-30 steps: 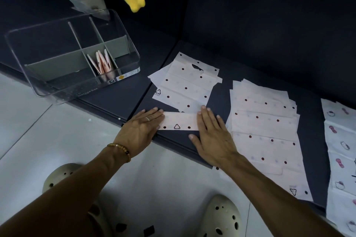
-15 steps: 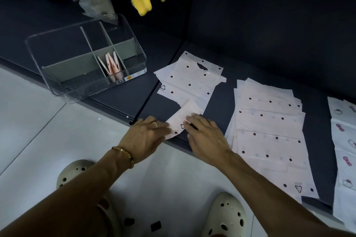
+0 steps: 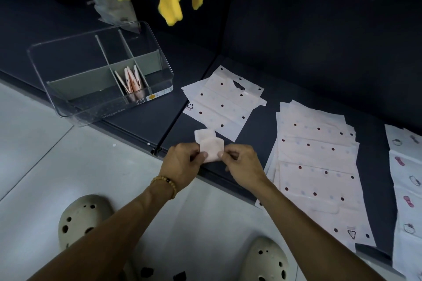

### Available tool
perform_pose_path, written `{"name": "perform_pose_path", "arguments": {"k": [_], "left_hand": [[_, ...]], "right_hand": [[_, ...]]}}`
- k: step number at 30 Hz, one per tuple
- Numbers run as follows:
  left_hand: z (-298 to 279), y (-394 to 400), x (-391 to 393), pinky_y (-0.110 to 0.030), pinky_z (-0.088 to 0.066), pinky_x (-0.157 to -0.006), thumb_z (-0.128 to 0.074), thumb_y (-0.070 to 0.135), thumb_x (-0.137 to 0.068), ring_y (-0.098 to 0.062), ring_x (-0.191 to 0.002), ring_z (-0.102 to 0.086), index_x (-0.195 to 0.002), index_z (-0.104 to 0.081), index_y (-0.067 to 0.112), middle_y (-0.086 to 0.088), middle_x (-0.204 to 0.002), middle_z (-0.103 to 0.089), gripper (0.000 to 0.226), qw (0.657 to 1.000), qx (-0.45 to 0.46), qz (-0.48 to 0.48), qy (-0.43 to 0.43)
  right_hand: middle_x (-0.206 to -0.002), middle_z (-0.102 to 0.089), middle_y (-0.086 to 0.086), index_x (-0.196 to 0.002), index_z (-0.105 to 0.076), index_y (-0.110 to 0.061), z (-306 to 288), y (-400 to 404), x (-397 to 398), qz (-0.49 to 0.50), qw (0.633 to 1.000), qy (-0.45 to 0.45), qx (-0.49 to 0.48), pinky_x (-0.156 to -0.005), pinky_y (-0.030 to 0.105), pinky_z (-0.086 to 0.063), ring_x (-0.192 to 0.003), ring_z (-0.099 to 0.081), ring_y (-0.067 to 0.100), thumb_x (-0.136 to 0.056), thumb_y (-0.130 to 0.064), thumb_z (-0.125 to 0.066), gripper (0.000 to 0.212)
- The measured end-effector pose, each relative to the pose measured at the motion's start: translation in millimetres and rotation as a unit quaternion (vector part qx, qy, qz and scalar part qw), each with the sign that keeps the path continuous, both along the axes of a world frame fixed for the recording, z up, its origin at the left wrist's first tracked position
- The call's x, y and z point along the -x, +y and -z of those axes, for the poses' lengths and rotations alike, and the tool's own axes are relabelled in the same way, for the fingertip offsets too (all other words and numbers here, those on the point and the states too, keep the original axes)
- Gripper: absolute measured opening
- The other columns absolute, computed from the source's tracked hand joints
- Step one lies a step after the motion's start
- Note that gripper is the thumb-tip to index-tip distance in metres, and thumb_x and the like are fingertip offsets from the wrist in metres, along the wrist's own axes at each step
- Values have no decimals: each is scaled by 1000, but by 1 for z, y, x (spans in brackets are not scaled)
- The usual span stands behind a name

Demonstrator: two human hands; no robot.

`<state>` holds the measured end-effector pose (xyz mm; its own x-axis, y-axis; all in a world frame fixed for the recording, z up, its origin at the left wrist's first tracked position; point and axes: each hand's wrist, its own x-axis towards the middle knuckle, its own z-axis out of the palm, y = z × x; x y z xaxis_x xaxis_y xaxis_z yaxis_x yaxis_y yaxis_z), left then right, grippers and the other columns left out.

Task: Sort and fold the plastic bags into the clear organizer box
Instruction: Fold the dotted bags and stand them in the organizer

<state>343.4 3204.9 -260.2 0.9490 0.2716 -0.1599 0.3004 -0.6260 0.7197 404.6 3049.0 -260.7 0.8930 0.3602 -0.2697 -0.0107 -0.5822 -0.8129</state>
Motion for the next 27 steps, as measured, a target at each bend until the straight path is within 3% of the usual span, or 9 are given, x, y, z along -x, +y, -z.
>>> {"name": "perform_pose_path", "arguments": {"k": [3,8,11,16,19,21,23,25,27], "left_hand": [[1,-7,-5,-25,-46,-65,-62,24,-90,-24,-81,-62,-80,-66,9,-4,-84,-65,18,998,-23,-51,31],[2,-10,-10,-27,-49,-64,-68,30,-84,-21,-77,-62,-84,-68,16,-3,-89,-70,14,990,-43,-121,49],[4,-5,-13,-26,-44,-59,-69,38,-81,-17,-71,-56,-80,-56,25,1,-84,-66,18,985,-127,-106,48],[14,8,-16,-39,-41,-83,-68,14,-79,-27,-100,-55,-110,-64,17,-4,-113,-60,31,970,-204,83,-99],[16,12,-16,-41,-45,-76,-67,12,-84,-31,-99,-58,-107,-70,13,-6,-111,-64,23,947,-240,170,-128],[18,8,-15,-40,-48,-67,-68,15,-85,-31,-88,-58,-99,-72,10,-7,-98,-64,15,944,-249,158,-148],[18,-1,-14,-41,-51,-70,-62,17,-90,-29,-87,-56,-96,-71,9,-8,-96,-61,14,952,-230,145,-138],[20,-8,-12,-41,-52,-73,-58,17,-91,-28,-87,-55,-95,-71,8,-9,-95,-61,16,959,-212,130,-133],[20,-11,-11,-41,-53,-72,-60,17,-90,-28,-83,-56,-92,-71,7,-9,-92,-61,15,960,-215,118,-135]], "right_hand": [[-86,-71,-7,-81,-69,-22,1,10,-6,40,998,22,30,-72,32,-58,-71,-65,6,-87,-19,-68,7],[-84,-69,-2,-77,-64,-26,0,23,-18,29,993,34,106,-74,38,-59,-71,-68,20,-88,-23,-66,12],[-84,-69,0,-77,-63,-25,1,25,-23,25,990,50,130,-76,37,-59,-72,-69,22,-90,-24,-63,13],[-81,-69,-2,-78,-62,-24,2,25,-25,38,991,50,117,-72,34,-59,-70,-68,20,-87,-22,-65,10],[-81,-68,-3,-81,-63,-20,4,23,-24,67,994,27,81,-70,30,-58,-69,-67,15,-85,-21,-69,7],[-89,-64,-4,-91,-65,-16,5,17,-21,79,992,-48,80,-71,24,-52,-74,-63,11,-87,-24,-67,9],[-101,-59,0,-100,-66,-13,6,4,-16,75,973,-182,120,-73,28,-51,-81,-61,16,-93,-22,-59,14],[-110,-61,5,-105,-66,-9,7,-9,-8,29,940,-299,159,-75,36,-53,-90,-61,22,-96,-19,-51,21],[-130,-59,9,-122,-61,-6,14,-19,2,-63,913,-343,210,-87,40,-52,-110,-57,29,-96,-24,-44,36]]}}
